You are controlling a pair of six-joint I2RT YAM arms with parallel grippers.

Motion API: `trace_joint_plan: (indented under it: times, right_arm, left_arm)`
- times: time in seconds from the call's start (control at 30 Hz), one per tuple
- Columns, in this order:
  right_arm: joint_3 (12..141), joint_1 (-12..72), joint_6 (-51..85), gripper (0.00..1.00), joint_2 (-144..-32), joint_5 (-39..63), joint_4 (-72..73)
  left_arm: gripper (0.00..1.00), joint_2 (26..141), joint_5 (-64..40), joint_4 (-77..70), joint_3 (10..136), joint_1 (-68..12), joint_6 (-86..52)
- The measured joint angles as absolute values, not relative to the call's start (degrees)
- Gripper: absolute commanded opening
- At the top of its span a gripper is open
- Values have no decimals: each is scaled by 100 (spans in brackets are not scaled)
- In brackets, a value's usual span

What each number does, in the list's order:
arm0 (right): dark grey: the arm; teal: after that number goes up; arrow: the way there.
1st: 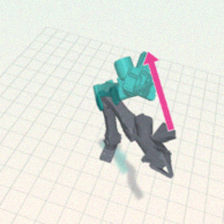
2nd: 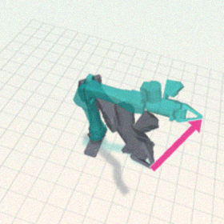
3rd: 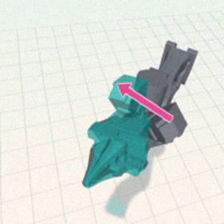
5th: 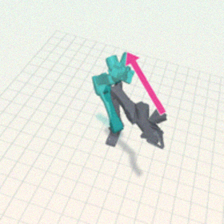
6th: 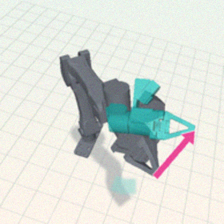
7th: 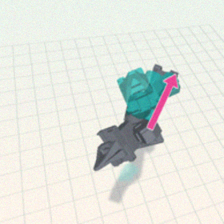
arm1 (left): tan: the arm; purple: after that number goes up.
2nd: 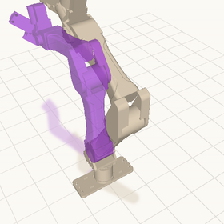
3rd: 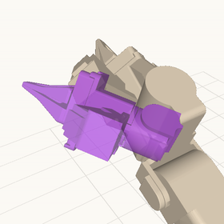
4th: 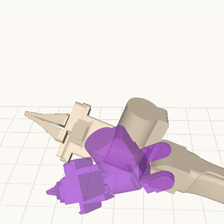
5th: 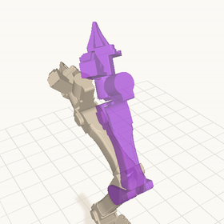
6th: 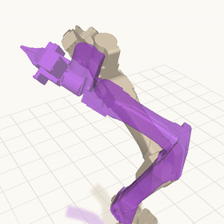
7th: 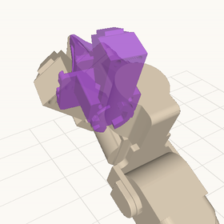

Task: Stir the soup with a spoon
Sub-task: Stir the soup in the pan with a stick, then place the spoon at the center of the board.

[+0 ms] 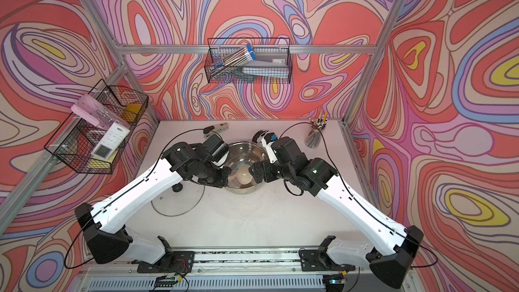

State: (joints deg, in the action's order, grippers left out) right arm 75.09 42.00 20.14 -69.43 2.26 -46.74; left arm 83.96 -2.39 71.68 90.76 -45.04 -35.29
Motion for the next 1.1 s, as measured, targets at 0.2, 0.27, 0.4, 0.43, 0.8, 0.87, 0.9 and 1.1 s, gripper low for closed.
trace_joint_plan:
  times: [0.2,0.27,0.4,0.43,0.8,0.87,0.9,1.1]
  right_arm:
    - [7509,4200,2040,98,-6960,261,-4626]
    - [7509,4198,2047,98,-6960,261,-4626]
    - [7511,4200,2047,98,-6958,248,-4630]
    - [7516,4200,2049,98,-6958,233,-4635]
    - [8552,4200,2108,98,-6757,-69,-4794]
    - [8851,4200,2108,98,-6672,-64,-4737]
    - [8995,4200,2108,98,-6630,-62,-4687]
    - [9513,4200,2134,98,-6493,-56,-4532]
  left_arm:
    - [0,8405,550,7793,9227,-4491,-3680]
    - [0,8409,777,7933,9428,-4464,-3695]
    - [0,8403,952,7968,9804,-4449,-3642]
    - [0,8392,930,7937,9835,-4449,-3618]
    - [0,7432,-635,6178,9411,-4650,-3736]
    - [0,7301,-1041,5596,9126,-4722,-3935]
    - [0,7286,-1240,5280,8952,-4790,-4058]
    - [0,7728,-2119,3487,7822,-5199,-4838]
